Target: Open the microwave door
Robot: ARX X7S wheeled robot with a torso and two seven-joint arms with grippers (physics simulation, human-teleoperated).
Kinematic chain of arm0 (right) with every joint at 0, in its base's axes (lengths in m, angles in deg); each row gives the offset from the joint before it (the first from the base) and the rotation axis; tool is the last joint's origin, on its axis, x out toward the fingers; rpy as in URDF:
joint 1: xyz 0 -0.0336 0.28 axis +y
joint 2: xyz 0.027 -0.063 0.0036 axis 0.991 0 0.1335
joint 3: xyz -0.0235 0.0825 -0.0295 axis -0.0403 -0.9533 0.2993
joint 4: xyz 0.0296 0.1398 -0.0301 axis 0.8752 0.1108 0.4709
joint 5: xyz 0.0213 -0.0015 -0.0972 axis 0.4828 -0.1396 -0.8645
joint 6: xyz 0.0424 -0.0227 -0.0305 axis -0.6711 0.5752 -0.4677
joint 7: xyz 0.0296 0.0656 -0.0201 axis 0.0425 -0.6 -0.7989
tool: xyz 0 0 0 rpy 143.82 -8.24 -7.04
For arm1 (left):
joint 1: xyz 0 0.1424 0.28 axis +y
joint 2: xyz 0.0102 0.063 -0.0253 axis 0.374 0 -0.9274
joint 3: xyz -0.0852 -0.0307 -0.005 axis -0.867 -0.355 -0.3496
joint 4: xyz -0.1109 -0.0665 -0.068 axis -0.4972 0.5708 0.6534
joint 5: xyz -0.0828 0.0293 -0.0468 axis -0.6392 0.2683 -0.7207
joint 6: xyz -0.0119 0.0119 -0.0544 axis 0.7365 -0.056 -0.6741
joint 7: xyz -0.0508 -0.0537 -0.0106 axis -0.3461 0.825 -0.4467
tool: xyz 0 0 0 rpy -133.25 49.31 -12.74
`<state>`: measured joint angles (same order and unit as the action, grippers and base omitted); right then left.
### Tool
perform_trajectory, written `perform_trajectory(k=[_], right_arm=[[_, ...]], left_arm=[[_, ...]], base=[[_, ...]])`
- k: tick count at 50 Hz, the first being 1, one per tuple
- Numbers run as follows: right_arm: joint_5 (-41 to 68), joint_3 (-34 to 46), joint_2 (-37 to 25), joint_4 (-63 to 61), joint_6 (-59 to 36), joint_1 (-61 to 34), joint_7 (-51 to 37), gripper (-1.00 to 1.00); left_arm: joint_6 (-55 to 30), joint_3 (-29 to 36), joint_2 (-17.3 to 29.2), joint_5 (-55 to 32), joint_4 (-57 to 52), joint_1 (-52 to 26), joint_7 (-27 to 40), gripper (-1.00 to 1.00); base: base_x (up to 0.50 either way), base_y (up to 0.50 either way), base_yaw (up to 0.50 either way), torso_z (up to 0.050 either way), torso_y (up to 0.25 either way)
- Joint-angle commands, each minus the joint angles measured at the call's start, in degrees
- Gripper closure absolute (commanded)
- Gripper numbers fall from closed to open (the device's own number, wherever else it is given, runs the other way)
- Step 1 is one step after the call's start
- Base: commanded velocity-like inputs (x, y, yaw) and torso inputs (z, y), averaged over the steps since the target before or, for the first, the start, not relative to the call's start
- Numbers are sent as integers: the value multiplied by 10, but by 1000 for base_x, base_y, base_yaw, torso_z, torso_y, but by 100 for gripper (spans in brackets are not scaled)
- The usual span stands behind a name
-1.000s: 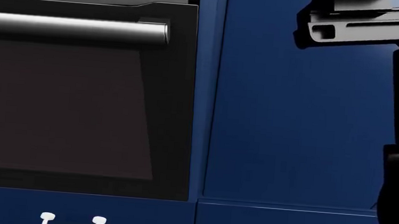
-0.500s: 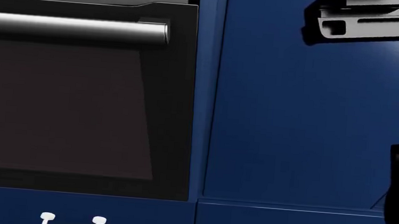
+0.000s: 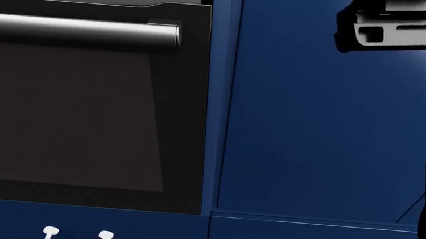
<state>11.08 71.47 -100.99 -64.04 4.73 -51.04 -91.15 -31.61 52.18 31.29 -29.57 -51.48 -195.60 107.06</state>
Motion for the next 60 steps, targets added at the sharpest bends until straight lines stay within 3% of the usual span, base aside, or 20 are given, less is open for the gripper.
perform_trajectory(k=[1,11,23,37,51,60], right_arm=[[4,0,-6,-1,5,3,-4,-100],[11,1,-12,3,5,-3,-7,-100],[6,7,-17,7,12,1,-3,-100],[12,12,-19,4,13,-2,-12,-100],[17,16,-21,3,16,-5,-18,-100],[16,26,-19,8,17,-14,-19,-100]], left_arm=[[47,54,-3,28,23,30,-39,-100],[150,137,-8,116,128,39,-114,-100],[291,213,-25,223,331,2,-202,-100],[414,242,-42,293,529,-56,-258,-100],[449,213,-22,337,590,-73,-254,-100],[414,184,18,331,527,-48,-220,-100]], base=[[0,0,0,0,0],[0,0,0,0,0],[0,0,0,0,0],[0,0,0,0,0],[0,0,0,0,0],[0,0,0,0,0]])
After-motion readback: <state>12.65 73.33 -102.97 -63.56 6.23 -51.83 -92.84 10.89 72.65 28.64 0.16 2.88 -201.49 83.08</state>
